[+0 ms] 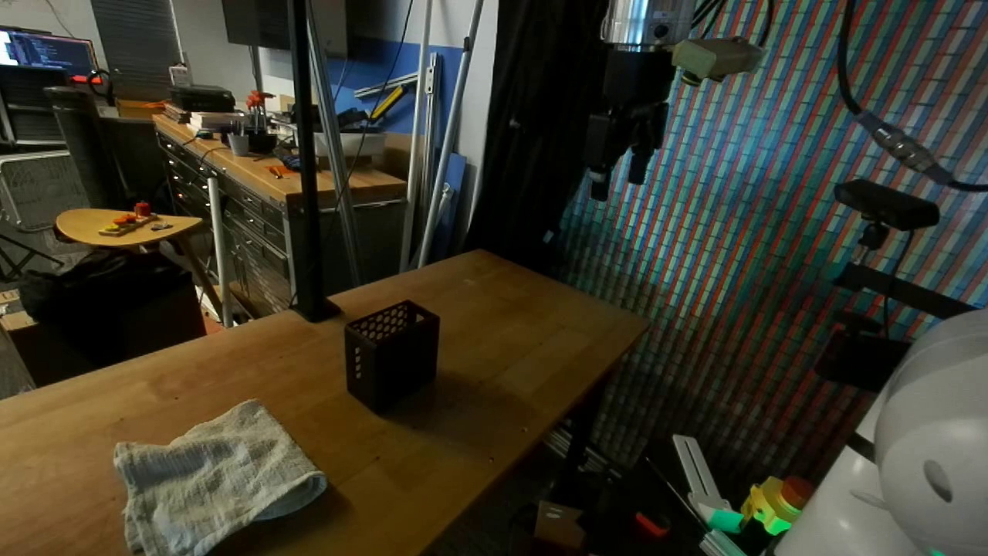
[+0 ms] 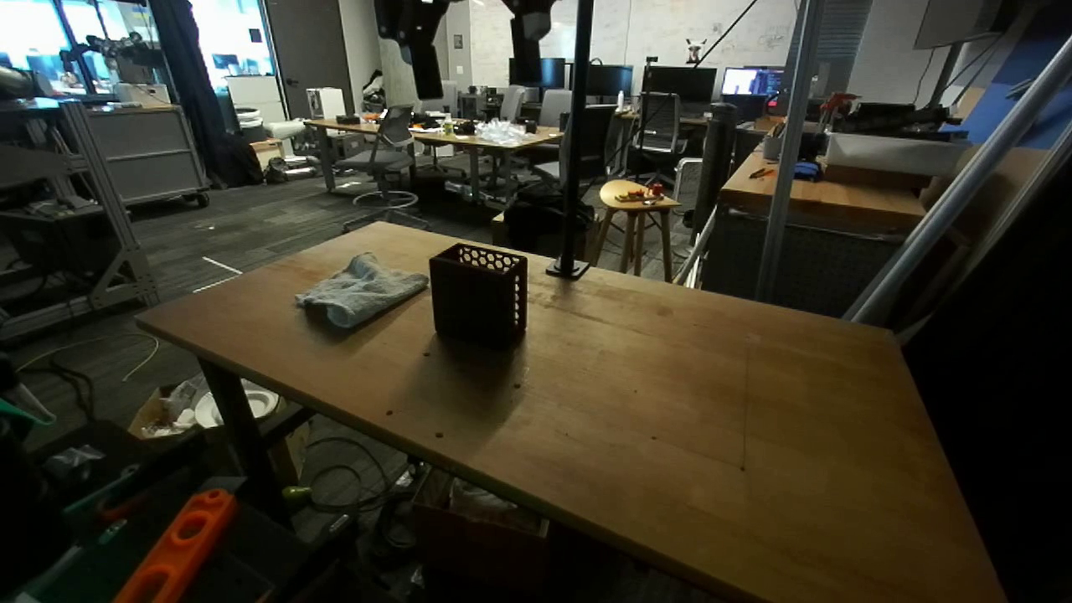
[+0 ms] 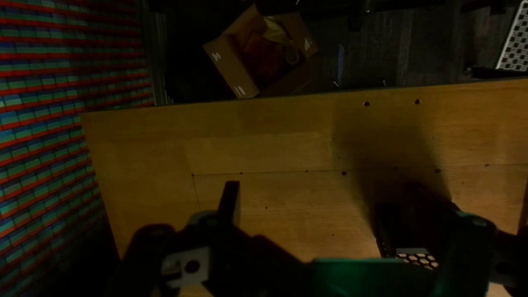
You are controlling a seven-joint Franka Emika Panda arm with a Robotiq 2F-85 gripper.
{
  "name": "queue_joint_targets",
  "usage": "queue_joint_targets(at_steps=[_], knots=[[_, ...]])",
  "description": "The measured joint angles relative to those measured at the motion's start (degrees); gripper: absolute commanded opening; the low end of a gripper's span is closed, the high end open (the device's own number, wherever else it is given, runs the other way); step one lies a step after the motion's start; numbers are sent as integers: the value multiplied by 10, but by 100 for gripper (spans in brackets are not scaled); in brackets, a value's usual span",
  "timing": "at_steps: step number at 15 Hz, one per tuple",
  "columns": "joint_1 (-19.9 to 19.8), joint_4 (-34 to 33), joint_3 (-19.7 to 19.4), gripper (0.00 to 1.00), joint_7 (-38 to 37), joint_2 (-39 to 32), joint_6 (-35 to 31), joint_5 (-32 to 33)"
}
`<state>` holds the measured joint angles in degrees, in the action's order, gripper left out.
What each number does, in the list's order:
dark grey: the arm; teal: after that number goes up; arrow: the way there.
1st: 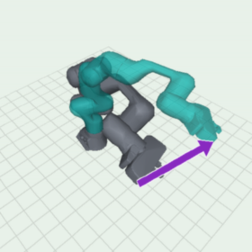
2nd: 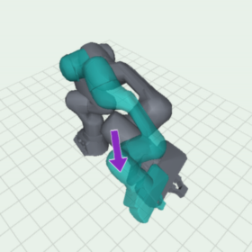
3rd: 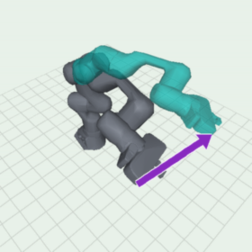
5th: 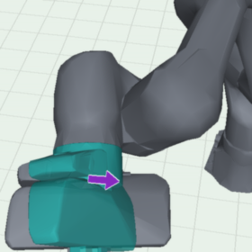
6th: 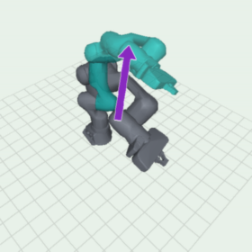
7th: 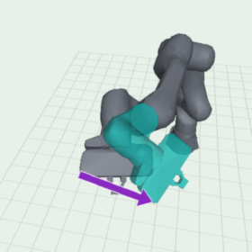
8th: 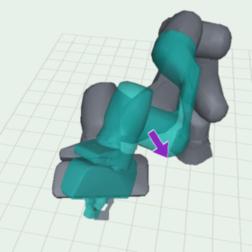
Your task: Put the towel inside the box
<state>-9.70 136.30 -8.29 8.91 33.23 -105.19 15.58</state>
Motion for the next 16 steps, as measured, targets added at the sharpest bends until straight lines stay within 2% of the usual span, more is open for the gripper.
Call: queue_joint_targets(at_steps=[8,16], knots=[[38,-37,77,100,-109,-66,0,-2],[98,-110,164,100,-235,-154,-1,-6]])
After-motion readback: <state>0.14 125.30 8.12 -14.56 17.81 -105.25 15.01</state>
